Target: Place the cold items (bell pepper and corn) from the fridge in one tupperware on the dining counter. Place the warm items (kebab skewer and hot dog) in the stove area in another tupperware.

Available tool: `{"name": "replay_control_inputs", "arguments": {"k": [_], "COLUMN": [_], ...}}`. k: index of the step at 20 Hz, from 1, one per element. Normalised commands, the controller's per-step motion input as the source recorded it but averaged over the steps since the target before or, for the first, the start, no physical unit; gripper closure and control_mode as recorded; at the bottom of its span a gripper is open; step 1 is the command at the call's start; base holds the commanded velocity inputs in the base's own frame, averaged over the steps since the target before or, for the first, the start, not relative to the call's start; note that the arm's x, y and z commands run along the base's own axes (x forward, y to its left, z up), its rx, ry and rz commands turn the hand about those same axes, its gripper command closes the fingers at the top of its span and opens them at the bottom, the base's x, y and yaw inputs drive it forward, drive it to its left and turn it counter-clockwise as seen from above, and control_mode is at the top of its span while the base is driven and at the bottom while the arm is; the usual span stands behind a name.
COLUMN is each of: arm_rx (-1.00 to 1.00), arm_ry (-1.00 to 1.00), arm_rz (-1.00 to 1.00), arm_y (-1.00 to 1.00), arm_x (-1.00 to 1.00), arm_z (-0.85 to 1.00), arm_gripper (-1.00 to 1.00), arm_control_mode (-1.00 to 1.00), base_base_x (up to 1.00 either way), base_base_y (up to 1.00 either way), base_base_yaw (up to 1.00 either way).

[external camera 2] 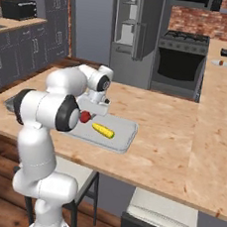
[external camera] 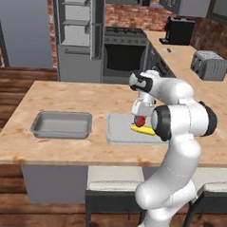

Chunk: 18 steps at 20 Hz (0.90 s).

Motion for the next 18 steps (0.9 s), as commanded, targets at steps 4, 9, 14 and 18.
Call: {"name": "replay_control_inputs", "arguments": {"k": [4,9,14,18], "arm_rx": [0.0,0.0,0.0,0.0], "arm_ry": [-0.13,-0.12,-0.07,0.0], "arm_rz": [0.0,0.0,0.0,0.0], "arm_y": [0.19,0.07,0.0,0.01], "arm_x": [0.49,0.37,0.27,0.27], "arm_z": [-0.43,-0.26,-0.26,-0.28], "arm_gripper": [1.0,1.0,1.0,1.0], "arm_control_mode": [-1.0,-1.0,-1.0,-1.0], "base_base_x": [0.0,0.0,0.0,0.0], "base_base_y": [0.0,0.0,0.0,0.0], "base_base_yaw": [0.0,0.0,0.0,0.0]}}
